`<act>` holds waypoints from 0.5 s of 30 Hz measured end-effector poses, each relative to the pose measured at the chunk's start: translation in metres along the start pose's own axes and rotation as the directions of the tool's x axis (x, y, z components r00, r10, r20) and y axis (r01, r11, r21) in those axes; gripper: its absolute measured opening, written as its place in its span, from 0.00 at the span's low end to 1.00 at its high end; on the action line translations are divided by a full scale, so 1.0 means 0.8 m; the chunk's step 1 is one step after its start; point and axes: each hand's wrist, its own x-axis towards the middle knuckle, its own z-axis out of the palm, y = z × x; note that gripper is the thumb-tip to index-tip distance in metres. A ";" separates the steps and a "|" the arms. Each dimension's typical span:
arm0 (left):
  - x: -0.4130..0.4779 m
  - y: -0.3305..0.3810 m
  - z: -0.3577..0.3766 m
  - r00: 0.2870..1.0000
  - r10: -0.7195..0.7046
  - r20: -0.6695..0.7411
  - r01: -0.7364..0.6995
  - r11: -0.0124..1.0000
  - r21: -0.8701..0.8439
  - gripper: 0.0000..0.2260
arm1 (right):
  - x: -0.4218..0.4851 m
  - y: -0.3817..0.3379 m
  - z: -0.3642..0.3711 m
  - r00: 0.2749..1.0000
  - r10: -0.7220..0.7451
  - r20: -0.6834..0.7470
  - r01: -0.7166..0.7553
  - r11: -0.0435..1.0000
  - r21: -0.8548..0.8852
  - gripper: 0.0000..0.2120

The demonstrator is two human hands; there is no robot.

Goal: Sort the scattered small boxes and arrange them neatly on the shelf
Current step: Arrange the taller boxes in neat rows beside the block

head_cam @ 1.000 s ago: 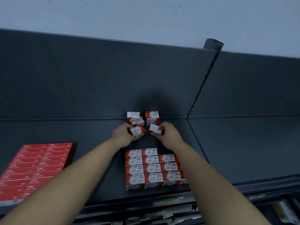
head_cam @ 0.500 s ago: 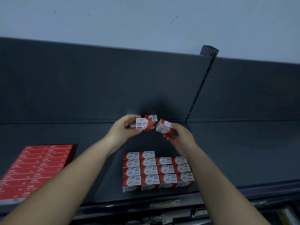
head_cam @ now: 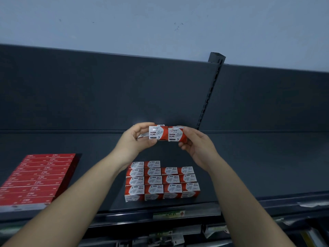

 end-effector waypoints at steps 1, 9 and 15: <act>-0.002 0.001 0.002 1.000 0.000 0.004 0.000 1.000 -0.002 0.19 | -0.002 -0.001 -0.001 1.000 -0.006 0.011 0.006 1.000 -0.003 0.12; -0.021 0.011 0.022 0.999 -0.004 0.042 0.005 0.999 -0.038 0.17 | -0.019 -0.006 -0.011 0.998 -0.062 -0.022 0.059 0.991 -0.121 0.11; -0.029 0.010 0.030 0.998 -0.018 0.053 0.026 0.990 -0.140 0.15 | -0.026 -0.006 -0.020 0.997 -0.081 -0.015 0.078 0.988 -0.132 0.11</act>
